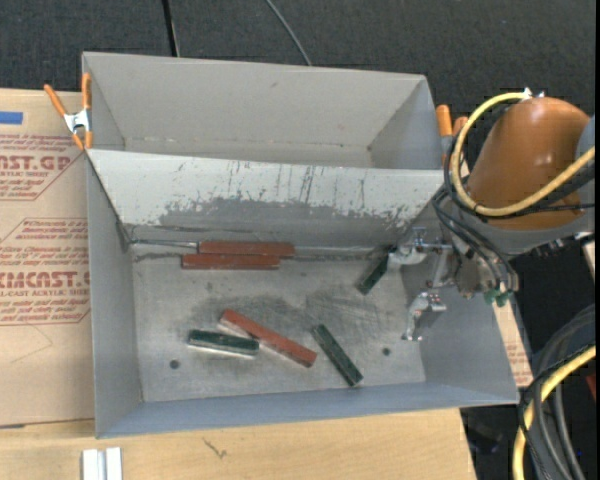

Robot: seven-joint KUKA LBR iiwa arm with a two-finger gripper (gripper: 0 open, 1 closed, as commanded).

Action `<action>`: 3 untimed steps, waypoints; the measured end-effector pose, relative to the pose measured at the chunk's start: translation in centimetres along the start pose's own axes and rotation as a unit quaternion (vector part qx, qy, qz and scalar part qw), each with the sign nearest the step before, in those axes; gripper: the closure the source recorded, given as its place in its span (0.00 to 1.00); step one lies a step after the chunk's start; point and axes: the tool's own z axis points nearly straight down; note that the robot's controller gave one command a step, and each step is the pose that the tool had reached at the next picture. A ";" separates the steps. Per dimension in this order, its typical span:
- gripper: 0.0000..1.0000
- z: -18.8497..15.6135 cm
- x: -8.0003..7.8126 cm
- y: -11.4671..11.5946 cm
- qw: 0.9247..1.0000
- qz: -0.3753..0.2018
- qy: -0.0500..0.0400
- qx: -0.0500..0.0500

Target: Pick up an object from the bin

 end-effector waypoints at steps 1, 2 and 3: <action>0.00 5.5 -1.2 7.0 1.000 -0.013 -0.002 0.000; 0.00 6.3 -0.9 10.1 1.000 -0.002 0.003 -0.001; 0.00 10.0 -1.7 15.5 0.998 -0.070 -0.001 0.000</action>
Offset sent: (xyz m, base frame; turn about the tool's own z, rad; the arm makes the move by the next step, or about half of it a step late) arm 0.0094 0.0995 -0.0582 0.0014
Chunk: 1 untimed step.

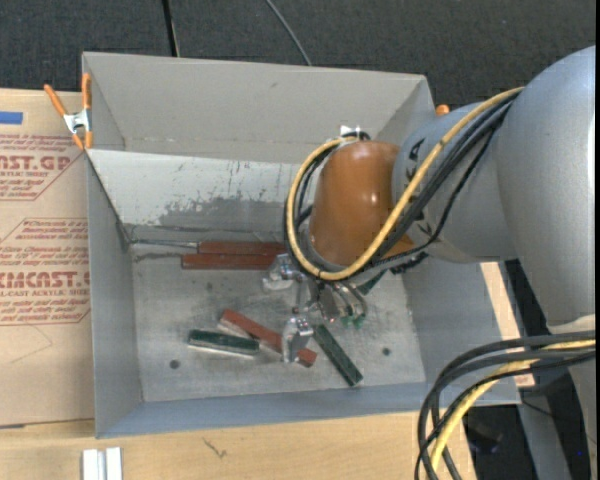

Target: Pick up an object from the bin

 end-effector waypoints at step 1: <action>0.00 3.7 0.7 0.2 0.997 0.077 -0.002 -0.002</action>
Offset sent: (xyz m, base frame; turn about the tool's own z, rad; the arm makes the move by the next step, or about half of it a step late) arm -0.0135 -0.0205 -0.0404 0.2437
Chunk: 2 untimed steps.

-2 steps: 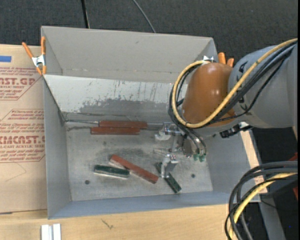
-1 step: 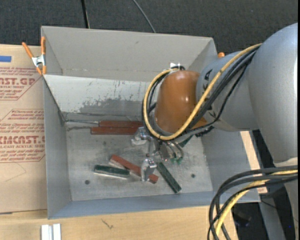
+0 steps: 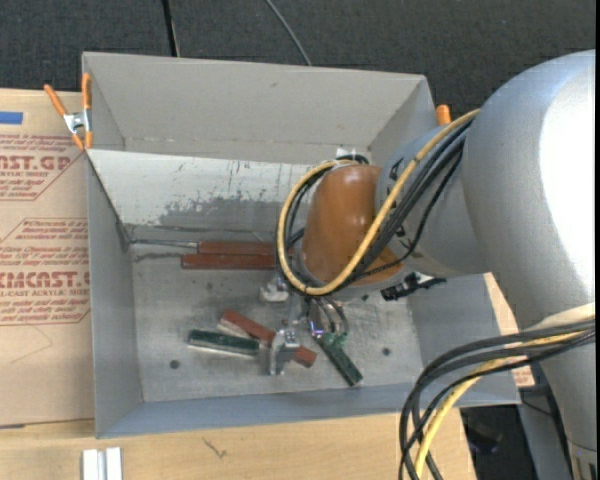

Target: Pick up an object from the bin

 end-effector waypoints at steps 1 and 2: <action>1.00 -0.3 0.2 -1.6 0.999 0.042 -0.001 -0.003; 1.00 -0.3 0.2 -1.6 0.999 0.042 -0.001 -0.003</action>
Offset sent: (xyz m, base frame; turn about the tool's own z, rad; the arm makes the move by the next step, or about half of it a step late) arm 0.0000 0.0000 0.0000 0.0000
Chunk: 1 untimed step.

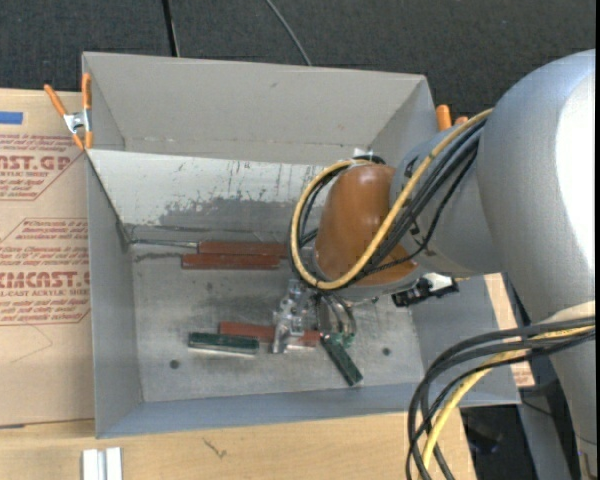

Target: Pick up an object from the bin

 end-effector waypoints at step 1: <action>1.00 -0.5 0.1 0.0 1.000 0.000 0.002 0.001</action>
Offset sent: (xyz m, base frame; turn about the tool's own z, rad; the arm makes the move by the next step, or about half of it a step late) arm 0.0000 0.0000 0.0397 -0.0001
